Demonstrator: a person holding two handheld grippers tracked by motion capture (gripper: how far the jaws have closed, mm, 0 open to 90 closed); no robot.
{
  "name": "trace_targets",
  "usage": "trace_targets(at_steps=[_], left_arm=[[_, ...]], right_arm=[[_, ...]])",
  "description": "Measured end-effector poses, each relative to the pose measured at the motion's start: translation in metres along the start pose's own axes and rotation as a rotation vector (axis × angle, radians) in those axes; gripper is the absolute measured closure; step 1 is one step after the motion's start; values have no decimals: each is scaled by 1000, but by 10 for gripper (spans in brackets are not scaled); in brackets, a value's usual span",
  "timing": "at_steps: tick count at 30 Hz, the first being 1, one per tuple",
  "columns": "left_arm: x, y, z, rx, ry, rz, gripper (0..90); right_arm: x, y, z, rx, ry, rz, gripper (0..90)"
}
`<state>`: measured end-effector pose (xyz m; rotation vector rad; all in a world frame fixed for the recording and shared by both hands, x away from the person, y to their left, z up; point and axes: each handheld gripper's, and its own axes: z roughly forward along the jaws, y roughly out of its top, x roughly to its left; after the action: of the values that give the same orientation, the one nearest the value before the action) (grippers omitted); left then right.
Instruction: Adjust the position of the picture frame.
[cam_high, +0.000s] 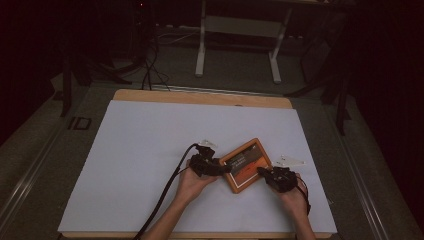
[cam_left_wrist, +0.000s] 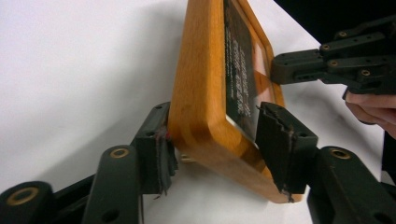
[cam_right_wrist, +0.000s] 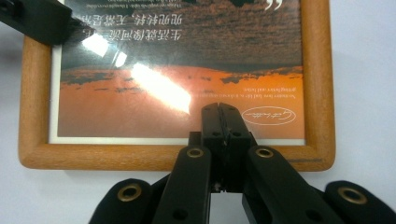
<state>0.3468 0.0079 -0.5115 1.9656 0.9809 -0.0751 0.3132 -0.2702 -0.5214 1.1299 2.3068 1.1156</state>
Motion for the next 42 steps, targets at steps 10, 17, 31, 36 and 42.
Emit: trace_targets(at_steps=[10,17,31,36,42], left_arm=[[-3,5,-7,-20,-48,-8,601],[-28,16,-13,-45,-59,100,675],[-49,43,-36,-74,-33,281,697],[-44,49,-60,-61,13,335,697],[-37,50,-90,-41,35,380,697]], right_arm=[[1,3,-2,23,8,-52,899],[10,10,-11,11,37,-131,878],[6,17,-33,-29,41,-176,848],[9,20,-34,-39,54,-187,828],[18,30,-37,-66,87,-203,787]])
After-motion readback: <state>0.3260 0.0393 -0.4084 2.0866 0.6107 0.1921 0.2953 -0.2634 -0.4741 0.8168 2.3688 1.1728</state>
